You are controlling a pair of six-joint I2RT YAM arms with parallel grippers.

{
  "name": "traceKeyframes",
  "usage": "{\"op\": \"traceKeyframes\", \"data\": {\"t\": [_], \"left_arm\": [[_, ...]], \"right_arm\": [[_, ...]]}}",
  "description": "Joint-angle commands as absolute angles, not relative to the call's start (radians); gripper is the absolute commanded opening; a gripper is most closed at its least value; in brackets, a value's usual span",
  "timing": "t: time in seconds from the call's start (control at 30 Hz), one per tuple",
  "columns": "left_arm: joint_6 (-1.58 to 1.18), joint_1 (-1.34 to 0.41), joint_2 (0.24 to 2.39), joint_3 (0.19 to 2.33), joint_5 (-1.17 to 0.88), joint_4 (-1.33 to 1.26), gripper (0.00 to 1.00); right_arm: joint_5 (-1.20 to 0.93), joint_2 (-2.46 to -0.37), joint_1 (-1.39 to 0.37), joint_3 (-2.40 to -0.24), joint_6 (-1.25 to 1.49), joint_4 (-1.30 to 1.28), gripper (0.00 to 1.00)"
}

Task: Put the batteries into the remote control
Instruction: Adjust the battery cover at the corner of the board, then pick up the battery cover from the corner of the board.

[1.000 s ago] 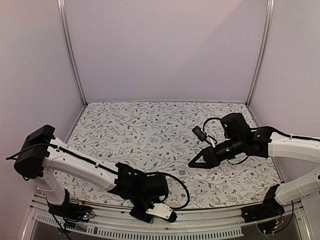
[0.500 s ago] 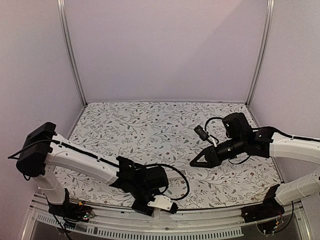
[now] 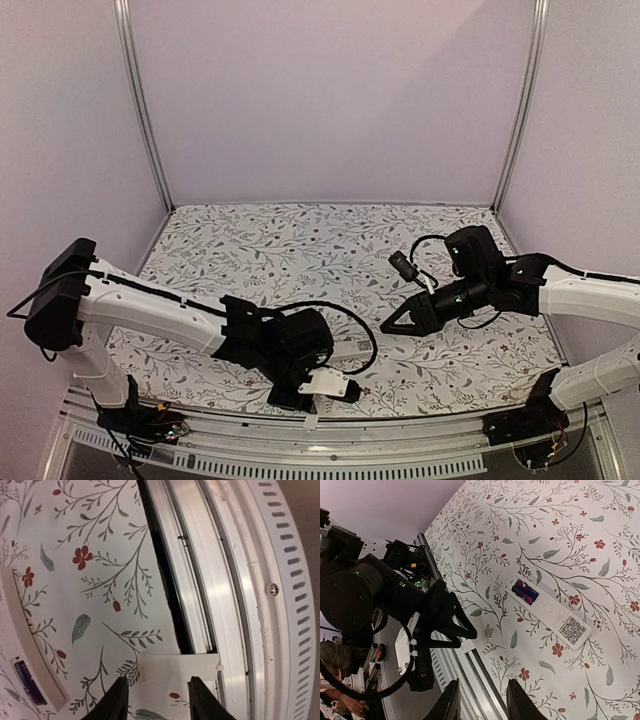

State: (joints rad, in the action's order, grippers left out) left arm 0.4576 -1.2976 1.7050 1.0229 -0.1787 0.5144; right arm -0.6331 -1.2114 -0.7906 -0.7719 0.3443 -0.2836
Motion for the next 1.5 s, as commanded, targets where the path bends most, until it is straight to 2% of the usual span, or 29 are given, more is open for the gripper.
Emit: {"op": "traceKeyframes", "data": {"t": [0.0, 0.3, 0.6, 0.73, 1.27, 1.33, 1.47], "left_arm": [[0.452, -1.286, 1.749, 1.068, -0.194, 0.505, 0.41], [0.425, -1.244, 1.826, 1.090, -0.195, 0.508, 0.27], [0.466, -1.263, 1.920, 1.129, -0.169, 0.615, 0.13], [0.468, -1.276, 1.955, 1.143, -0.146, 0.652, 0.00], [0.349, -1.173, 1.723, 1.162, -0.249, 0.588, 0.00], [0.333, -1.157, 1.706, 1.164, -0.251, 0.583, 0.00], [0.288, -1.122, 1.685, 1.174, -0.196, 0.558, 0.00]], "right_arm": [[-0.631, -1.204, -0.781, -0.759, 0.339, -0.288, 0.31], [-0.630, -1.197, -0.781, -0.752, 0.341, -0.290, 0.30], [-0.628, -1.201, -0.781, -0.749, 0.334, -0.293, 0.29], [-0.622, -1.203, -0.780, -0.746, 0.333, -0.294, 0.28], [-0.621, -1.227, -0.772, -0.758, 0.347, -0.290, 0.29], [-0.625, -1.234, -0.773, -0.756, 0.352, -0.282, 0.33], [-0.655, -1.269, -0.772, -0.735, 0.406, -0.201, 0.50]]}}
